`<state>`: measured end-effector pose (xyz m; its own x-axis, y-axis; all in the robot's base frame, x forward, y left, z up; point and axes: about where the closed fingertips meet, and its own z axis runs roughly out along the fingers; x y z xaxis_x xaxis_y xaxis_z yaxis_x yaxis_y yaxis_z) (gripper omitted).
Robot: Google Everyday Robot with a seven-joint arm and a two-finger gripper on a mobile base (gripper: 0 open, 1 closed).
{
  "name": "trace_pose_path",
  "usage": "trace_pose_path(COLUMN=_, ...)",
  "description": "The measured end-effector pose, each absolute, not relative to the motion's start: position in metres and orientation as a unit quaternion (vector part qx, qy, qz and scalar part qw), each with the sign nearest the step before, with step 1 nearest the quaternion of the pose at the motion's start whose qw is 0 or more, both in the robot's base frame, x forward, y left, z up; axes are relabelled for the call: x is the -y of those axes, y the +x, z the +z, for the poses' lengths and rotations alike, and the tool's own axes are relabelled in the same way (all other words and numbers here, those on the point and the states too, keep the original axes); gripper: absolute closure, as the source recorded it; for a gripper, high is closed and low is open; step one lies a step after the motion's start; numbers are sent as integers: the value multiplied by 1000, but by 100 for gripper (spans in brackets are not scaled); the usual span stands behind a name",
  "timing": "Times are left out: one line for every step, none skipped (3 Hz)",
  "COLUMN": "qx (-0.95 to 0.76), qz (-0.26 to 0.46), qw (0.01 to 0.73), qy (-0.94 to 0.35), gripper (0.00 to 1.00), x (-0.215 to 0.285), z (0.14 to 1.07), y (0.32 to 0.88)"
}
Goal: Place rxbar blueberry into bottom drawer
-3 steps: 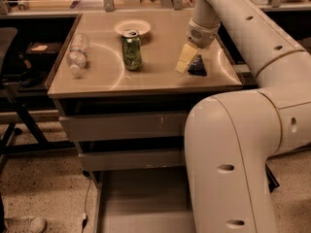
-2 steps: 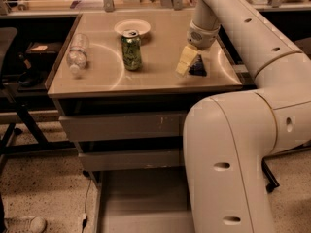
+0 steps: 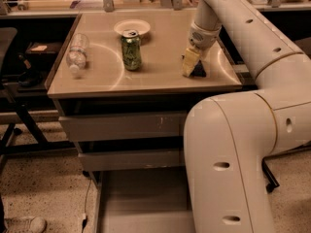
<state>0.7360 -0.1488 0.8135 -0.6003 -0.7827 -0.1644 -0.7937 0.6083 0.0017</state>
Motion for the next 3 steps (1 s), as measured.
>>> trace_pose_path(qx=-894, qz=37, qw=74, qy=-441, gripper=64, x=149, z=813, y=736)
trace_pose_path(qx=-894, qz=37, qw=74, qy=-441, gripper=88, x=149, z=813, y=736)
trace_pose_path(qx=-894, qz=37, qw=74, qy=-441, gripper=100, x=149, z=813, y=736)
